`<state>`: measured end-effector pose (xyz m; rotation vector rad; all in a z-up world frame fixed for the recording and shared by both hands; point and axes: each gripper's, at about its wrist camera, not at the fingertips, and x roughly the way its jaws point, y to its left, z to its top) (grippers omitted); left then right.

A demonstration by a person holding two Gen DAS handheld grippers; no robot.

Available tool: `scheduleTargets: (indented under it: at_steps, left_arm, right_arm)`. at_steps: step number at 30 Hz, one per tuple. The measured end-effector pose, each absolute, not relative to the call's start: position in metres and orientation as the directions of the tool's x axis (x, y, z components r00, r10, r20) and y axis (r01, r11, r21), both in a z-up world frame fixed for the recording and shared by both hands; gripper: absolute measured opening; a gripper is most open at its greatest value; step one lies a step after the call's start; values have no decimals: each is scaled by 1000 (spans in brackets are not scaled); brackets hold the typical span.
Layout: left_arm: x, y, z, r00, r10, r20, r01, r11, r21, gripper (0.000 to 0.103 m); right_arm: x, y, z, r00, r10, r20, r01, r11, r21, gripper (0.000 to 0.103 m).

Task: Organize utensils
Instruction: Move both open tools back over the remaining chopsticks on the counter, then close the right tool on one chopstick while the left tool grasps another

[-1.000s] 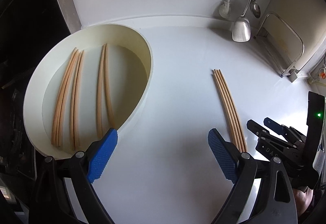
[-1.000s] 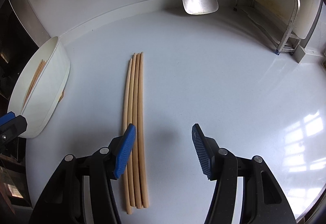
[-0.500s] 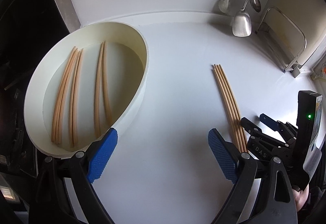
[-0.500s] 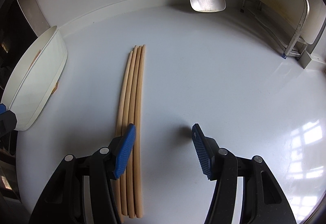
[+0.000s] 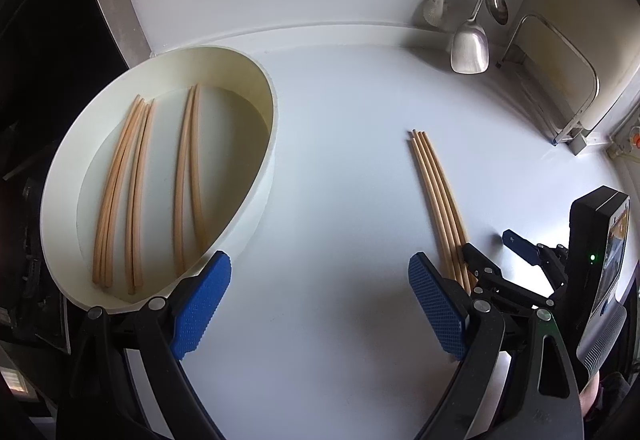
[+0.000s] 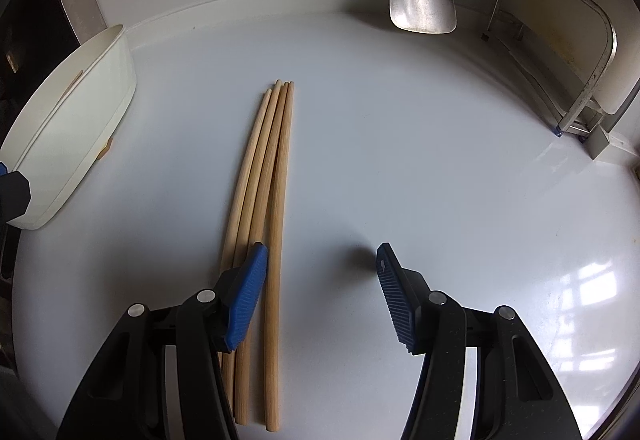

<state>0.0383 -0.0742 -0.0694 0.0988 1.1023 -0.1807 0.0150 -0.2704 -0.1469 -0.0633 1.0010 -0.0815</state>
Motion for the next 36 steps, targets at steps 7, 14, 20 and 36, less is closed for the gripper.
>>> scheduleTargets:
  at_steps: [7,14,20,36]
  left_arm:
    - [36,-96,-77,417,-143,-898,210,976,-58,89]
    - [31,-121,-91,410,-171,-896,229,970,-81,89]
    - [33,-135,-118,429,-173,-887,199,976,-95,89]
    - [44,-151,-152,421,-85,-903,155,988,-21,89]
  right_arm:
    - [11,-270,-146,540,-85,-837,-10,994,-108,33]
    - [6,-284,-144,559,-48,-828,-35,996,-81,10]
    - [2,-304,-144,596,-20,-803,-32,998,-49,7]
    - [-3,-340,-141,606,-15,-796,0,1000,-19,7]
